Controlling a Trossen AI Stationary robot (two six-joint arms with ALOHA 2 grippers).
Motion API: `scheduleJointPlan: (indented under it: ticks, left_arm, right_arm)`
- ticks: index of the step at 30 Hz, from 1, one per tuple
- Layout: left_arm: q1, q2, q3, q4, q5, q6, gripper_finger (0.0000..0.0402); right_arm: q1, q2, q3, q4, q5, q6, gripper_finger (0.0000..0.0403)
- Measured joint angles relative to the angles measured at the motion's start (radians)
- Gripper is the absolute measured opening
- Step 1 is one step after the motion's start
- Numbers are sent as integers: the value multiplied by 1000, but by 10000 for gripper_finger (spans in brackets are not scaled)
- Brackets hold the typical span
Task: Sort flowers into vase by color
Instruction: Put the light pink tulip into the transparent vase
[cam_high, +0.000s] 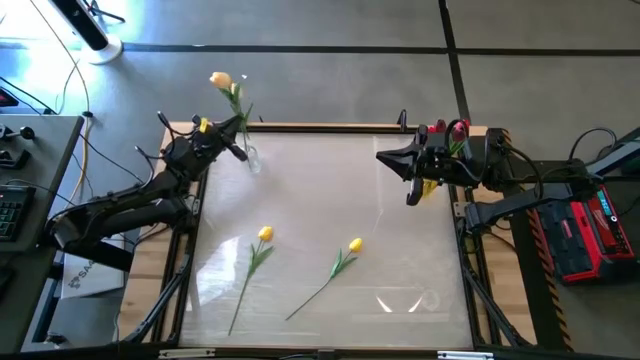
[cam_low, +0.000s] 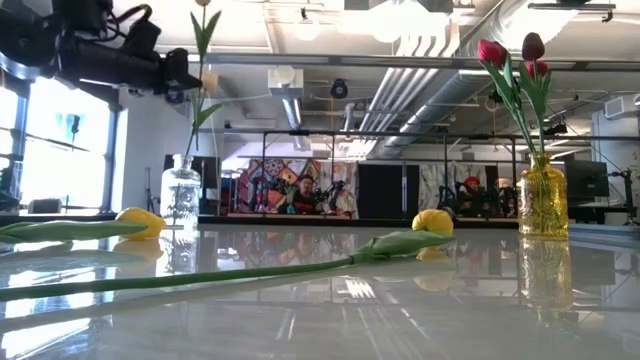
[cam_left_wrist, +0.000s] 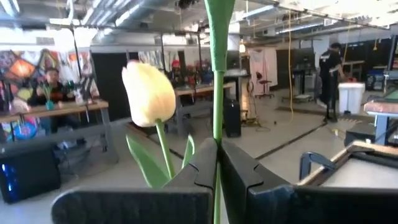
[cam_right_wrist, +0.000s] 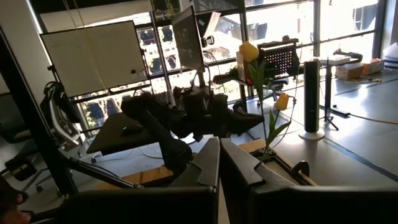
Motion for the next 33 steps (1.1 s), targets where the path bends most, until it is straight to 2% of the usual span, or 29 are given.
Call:
scheduleJointPlan:
  ticks: [6, 16, 23, 27, 33]
  left_arm:
    - [-1, -93, 3, -227, 1, -65, 0]
    - [-23, -208, 17, -268, 2, -69, 0]
    - [-25, -235, 24, -360, 25, -87, 0]
    - [-25, -278, 42, -482, 6, -94, 0]
    - [-25, -279, 62, -527, 5, -80, 0]
  right_arm:
    - [0, 0, 0, 0, 0, 0, 0]
    - [0, 0, 0, 0, 0, 0, 0]
    - [0, 0, 0, 0, 0, 0, 0]
    - [0, 0, 0, 0, 0, 0, 0]
    - [0, 0, 0, 0, 0, 0, 0]
